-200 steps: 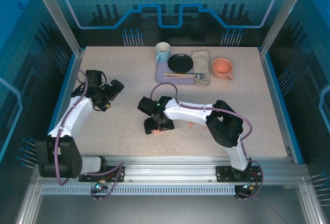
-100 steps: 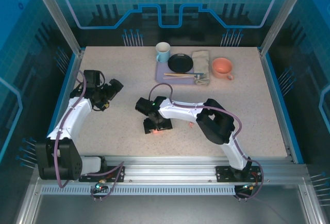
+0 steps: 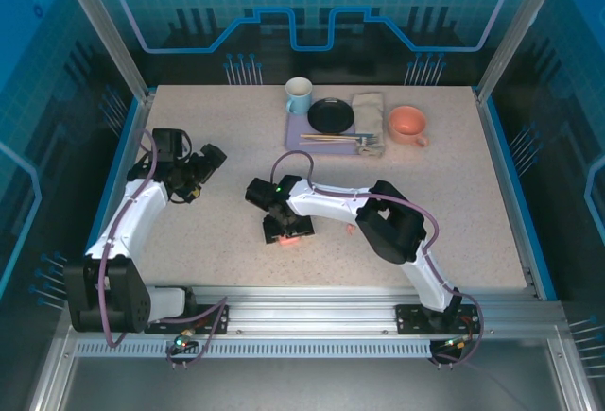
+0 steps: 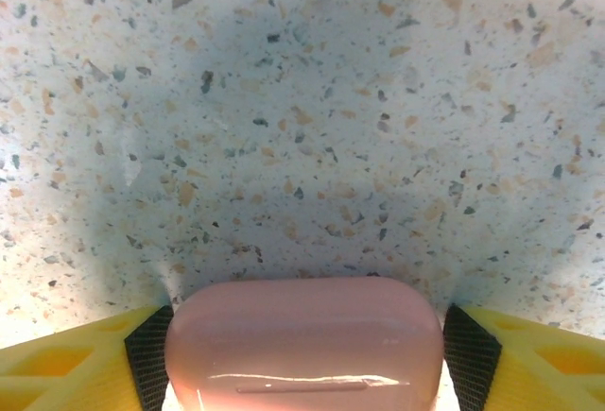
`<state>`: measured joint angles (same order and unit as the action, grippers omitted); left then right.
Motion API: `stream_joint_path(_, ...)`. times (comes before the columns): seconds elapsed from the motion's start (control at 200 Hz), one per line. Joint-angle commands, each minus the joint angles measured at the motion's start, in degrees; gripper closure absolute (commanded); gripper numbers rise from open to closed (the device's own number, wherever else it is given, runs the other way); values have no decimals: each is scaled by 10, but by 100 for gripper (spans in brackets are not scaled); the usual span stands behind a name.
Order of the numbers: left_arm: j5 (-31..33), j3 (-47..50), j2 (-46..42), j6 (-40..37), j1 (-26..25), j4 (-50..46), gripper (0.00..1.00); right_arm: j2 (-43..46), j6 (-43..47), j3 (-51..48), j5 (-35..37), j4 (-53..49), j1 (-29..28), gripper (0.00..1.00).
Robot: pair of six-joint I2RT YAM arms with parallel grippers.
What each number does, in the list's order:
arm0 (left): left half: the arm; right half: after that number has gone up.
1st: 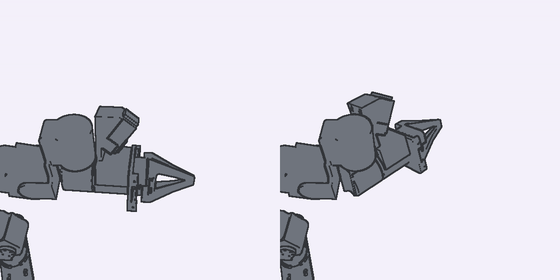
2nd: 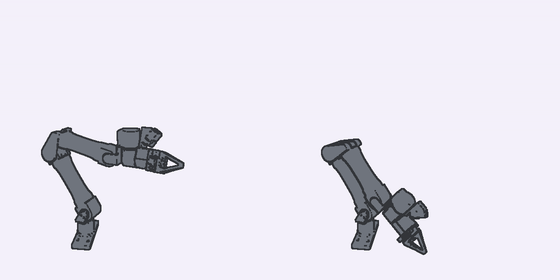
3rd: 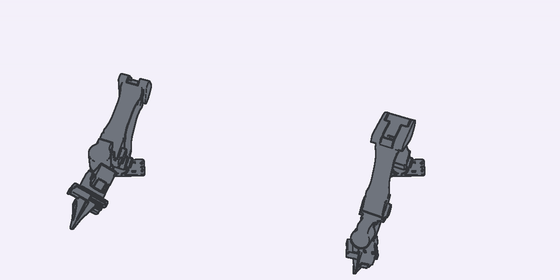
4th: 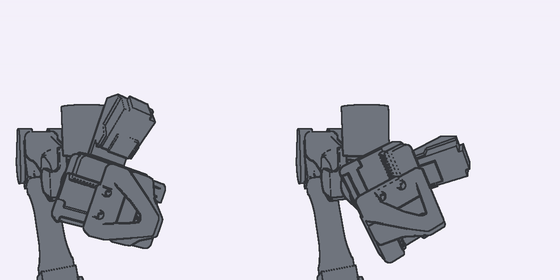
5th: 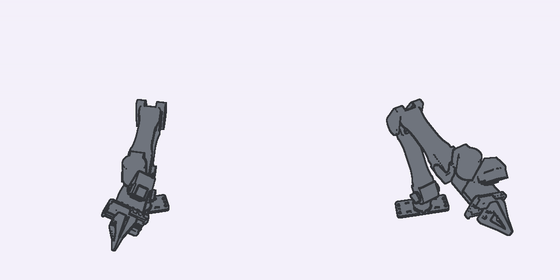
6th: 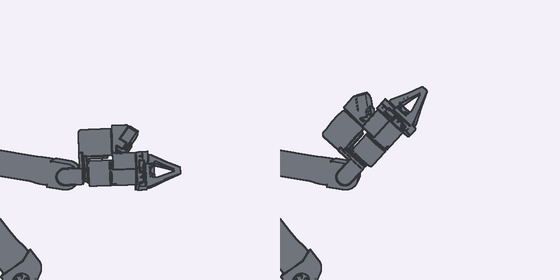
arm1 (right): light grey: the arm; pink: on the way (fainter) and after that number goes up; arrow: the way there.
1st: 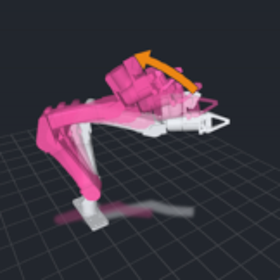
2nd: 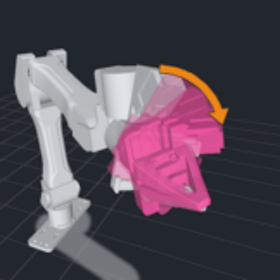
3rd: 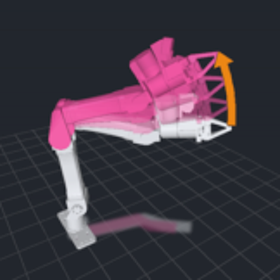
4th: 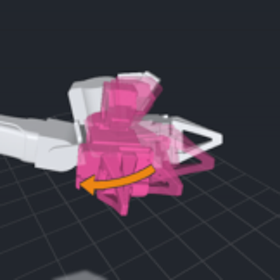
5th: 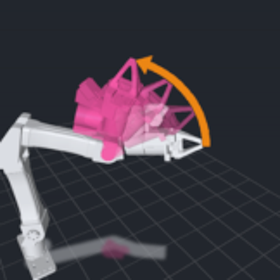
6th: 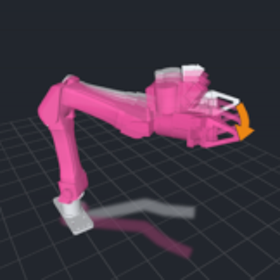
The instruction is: Insert the wireless bluetooth earbuds into the charging case
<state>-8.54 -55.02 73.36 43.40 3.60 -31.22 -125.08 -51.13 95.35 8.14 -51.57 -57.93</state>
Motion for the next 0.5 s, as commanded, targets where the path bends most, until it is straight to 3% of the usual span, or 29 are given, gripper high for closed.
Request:
stream_joint_path(0.0,-17,0,-14,-10,5,1,1,-11,-1,-5,5,-6,5,29)
stream_joint_path(0.225,-40,8,-21,-14,6,5,1,20,-12,-25,5,9,11,46)
stream_joint_path(0.495,-174,102,-98,-15,1,92,1,124,-64,-74,-5,44,50,48)
